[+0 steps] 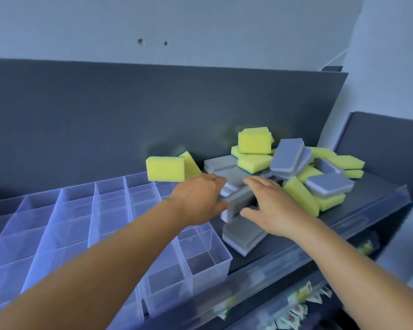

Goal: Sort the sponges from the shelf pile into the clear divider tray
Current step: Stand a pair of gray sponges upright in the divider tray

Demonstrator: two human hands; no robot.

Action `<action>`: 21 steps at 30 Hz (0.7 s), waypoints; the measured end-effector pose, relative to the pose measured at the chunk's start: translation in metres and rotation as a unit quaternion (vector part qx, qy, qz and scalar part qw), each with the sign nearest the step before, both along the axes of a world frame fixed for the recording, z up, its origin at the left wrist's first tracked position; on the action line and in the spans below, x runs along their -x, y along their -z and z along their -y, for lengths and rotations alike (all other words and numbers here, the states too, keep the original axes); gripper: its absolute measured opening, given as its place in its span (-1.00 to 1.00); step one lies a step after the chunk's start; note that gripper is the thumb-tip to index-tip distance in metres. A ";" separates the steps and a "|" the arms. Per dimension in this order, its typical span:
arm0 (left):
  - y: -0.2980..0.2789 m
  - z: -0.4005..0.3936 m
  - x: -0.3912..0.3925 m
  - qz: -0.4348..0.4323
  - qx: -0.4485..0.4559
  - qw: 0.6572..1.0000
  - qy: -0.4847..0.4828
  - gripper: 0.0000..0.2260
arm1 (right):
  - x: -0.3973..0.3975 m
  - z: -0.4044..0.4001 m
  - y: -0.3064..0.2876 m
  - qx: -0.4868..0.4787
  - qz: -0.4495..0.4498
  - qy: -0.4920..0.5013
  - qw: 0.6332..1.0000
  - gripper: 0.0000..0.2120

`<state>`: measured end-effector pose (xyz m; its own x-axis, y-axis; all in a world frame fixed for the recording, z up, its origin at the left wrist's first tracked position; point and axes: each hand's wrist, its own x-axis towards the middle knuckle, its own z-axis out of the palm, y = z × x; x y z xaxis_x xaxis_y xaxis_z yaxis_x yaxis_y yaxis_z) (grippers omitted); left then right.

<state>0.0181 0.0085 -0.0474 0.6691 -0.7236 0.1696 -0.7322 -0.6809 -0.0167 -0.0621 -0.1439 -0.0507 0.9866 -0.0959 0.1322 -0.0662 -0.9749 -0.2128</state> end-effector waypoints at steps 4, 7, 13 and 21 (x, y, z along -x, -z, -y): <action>0.008 0.027 -0.002 -0.006 -0.020 1.000 0.009 -0.54 | 0.009 0.018 0.008 -0.007 0.003 0.011 1.000 -0.33; 0.013 0.039 -0.006 -0.015 -0.034 0.999 0.016 -0.58 | 0.015 0.022 0.017 -0.006 0.005 0.018 1.000 -0.37; 0.024 0.047 -0.010 -0.038 -0.042 0.998 -0.012 -0.63 | 0.017 0.017 0.033 -0.009 0.002 0.073 0.997 -0.50; 0.025 0.033 -0.011 -0.077 0.026 0.996 -0.026 -0.54 | 0.017 0.005 0.034 0.006 -0.086 0.157 0.984 -0.49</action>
